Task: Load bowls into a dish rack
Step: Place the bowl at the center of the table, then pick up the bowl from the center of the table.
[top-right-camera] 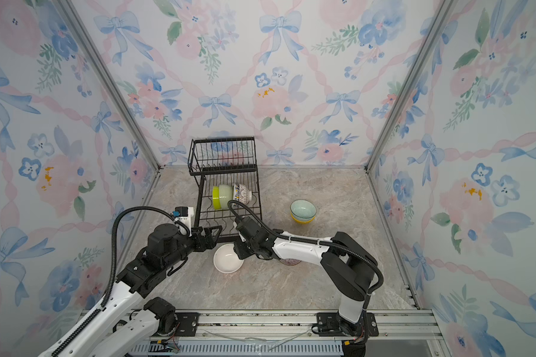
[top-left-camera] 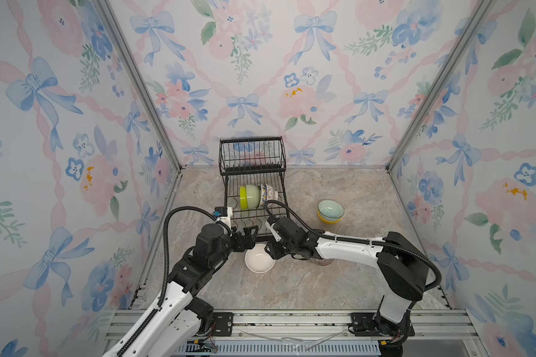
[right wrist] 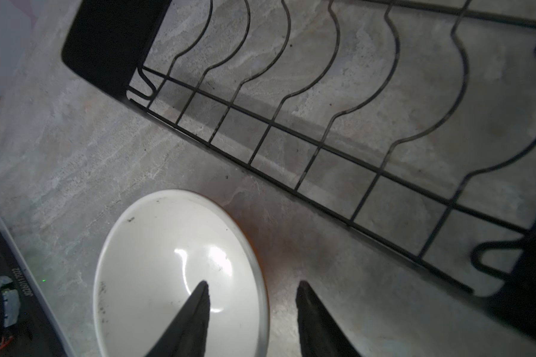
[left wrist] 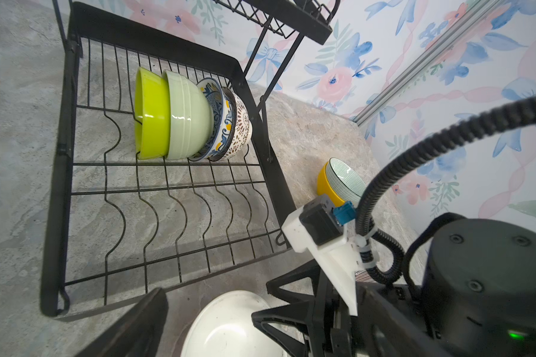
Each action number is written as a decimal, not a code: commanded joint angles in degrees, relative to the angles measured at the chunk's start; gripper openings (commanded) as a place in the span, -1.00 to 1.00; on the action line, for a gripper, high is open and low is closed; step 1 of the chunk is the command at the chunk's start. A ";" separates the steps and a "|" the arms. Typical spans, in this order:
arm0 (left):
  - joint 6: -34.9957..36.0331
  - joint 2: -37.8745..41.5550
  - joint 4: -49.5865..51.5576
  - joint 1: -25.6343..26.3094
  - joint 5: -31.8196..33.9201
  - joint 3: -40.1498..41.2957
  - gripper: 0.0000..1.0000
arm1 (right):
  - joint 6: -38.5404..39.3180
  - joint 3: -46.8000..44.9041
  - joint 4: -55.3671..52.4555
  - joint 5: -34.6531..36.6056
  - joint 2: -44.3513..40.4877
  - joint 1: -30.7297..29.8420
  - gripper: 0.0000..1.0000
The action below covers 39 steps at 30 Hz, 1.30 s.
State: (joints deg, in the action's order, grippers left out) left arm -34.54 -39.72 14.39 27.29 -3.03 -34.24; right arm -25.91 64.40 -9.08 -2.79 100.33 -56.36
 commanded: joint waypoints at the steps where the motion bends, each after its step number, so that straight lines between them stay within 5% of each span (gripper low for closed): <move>1: 0.82 0.05 0.81 -0.40 -1.87 -0.28 0.95 | 1.53 2.92 -2.21 1.00 -5.08 -0.68 0.22; 12: 3.00 -5.44 0.87 3.28 -3.56 -2.54 0.95 | 4.11 -2.69 -7.58 5.84 -19.12 0.05 0.98; 28: 3.10 -21.51 2.65 17.99 3.38 -5.84 0.72 | 3.04 -22.65 -10.15 6.96 -40.69 0.79 0.92; 39: 0.85 -28.64 5.27 24.33 8.51 -6.32 0.33 | -1.07 -27.46 -8.88 8.77 -43.80 0.92 0.93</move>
State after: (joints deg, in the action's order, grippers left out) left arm -33.15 -67.46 17.91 50.72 2.94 -39.00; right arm -24.91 38.44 -18.55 4.49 57.63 -55.88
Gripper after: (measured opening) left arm 0.671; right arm 0.963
